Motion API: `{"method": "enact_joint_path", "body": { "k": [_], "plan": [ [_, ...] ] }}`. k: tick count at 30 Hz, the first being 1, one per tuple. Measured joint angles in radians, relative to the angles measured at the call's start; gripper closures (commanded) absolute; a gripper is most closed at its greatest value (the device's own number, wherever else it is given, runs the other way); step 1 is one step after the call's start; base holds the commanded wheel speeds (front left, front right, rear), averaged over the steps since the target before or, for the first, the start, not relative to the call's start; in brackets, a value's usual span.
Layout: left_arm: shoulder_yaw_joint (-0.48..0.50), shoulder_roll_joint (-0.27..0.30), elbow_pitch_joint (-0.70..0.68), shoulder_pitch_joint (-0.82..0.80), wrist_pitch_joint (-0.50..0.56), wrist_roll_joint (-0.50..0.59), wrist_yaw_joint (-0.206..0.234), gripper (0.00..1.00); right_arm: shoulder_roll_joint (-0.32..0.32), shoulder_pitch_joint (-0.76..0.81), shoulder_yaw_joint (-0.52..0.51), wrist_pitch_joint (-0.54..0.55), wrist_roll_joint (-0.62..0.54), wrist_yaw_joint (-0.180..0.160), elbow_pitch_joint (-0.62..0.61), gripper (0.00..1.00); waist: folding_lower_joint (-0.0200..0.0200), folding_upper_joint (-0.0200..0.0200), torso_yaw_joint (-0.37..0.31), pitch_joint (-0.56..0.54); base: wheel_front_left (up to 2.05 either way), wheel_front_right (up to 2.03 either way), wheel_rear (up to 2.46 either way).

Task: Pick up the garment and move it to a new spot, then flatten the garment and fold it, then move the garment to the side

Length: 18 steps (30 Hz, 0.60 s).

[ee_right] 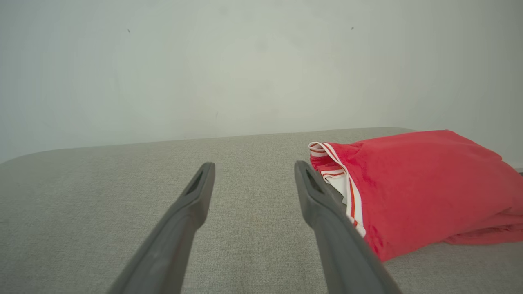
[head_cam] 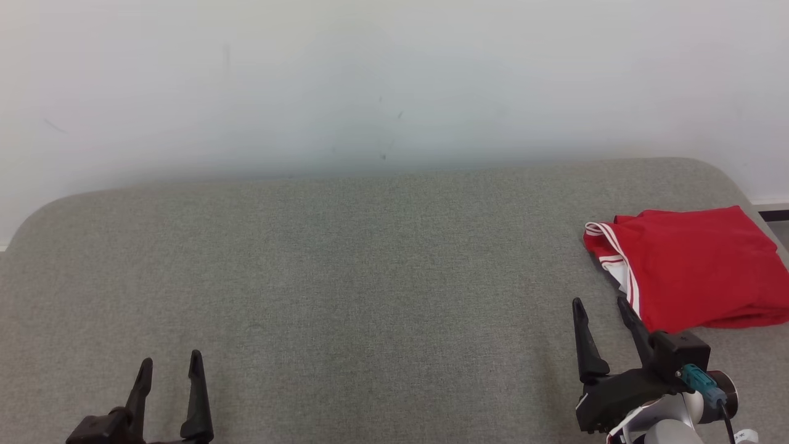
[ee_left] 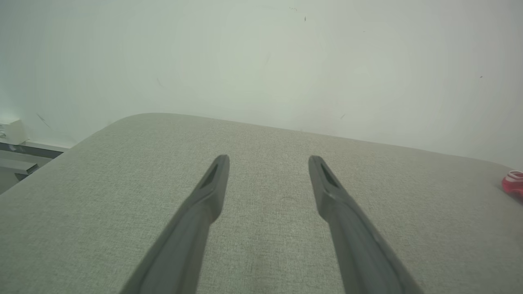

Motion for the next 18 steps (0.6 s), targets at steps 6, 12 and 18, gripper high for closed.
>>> {"method": "enact_joint_path", "body": {
  "k": [6,12,18],
  "plan": [
    [-0.002,0.0,0.001,0.001,0.0,-0.003,0.0,0.0,0.002,0.003,-0.001,0.002,0.0,0.0,-0.007,0.0,0.0,0.0,0.003,0.003,0.0,0.0,0.0],
    [0.003,0.0,-0.006,0.001,0.0,-0.021,-0.007,0.0,0.004,0.007,0.0,0.004,0.0,0.0,-0.008,0.0,0.0001,0.0,0.005,0.004,0.0,0.0,0.0],
    [0.003,0.0,-0.009,0.003,0.0,-0.021,-0.013,1.0,0.006,0.009,0.001,0.009,0.0,0.0,-0.009,1.0,0.0,0.0,0.008,0.004,0.0,0.0,0.0]
  ]
}}
